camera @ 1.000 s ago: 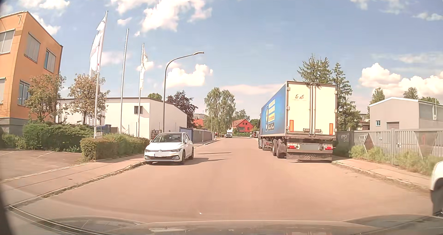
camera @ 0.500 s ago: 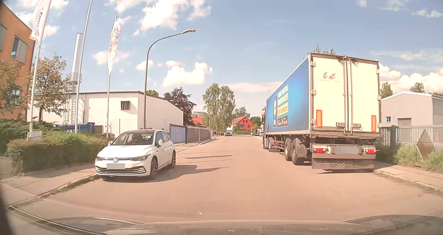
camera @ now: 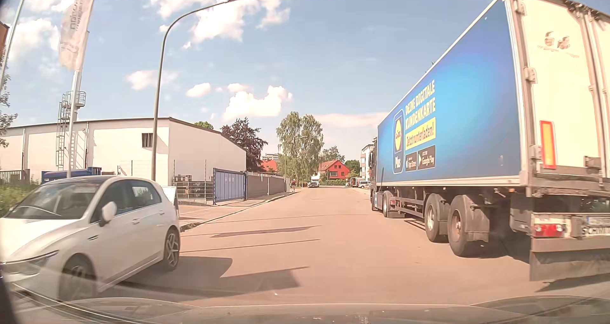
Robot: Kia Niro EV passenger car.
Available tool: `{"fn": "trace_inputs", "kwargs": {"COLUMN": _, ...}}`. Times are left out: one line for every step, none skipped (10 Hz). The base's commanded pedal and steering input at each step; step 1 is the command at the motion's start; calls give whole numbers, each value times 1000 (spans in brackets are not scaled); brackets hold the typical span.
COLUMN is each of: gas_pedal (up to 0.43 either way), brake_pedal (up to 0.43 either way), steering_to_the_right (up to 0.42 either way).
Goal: Follow the waypoints while adhering to traffic rules and regulations
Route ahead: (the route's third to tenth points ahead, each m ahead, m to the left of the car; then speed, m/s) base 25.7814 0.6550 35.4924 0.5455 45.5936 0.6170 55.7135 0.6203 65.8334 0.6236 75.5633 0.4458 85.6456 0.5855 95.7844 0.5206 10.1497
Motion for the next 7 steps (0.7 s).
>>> {"fn": "trace_inputs", "kwargs": {"gas_pedal": 220, "brake_pedal": 18, "steering_to_the_right": 1}}
{"fn": "trace_inputs", "kwargs": {"gas_pedal": 220, "brake_pedal": 18, "steering_to_the_right": 1}}
{"fn": "trace_inputs", "kwargs": {"gas_pedal": 220, "brake_pedal": 18, "steering_to_the_right": 1}}
{"fn": "trace_inputs", "kwargs": {"gas_pedal": 209, "brake_pedal": 18, "steering_to_the_right": 0}}
{"fn": "trace_inputs", "kwargs": {"gas_pedal": 209, "brake_pedal": 18, "steering_to_the_right": 1}}
{"fn": "trace_inputs", "kwargs": {"gas_pedal": 177, "brake_pedal": 18, "steering_to_the_right": 1}}
{"fn": "trace_inputs", "kwargs": {"gas_pedal": 157, "brake_pedal": 18, "steering_to_the_right": 2}}
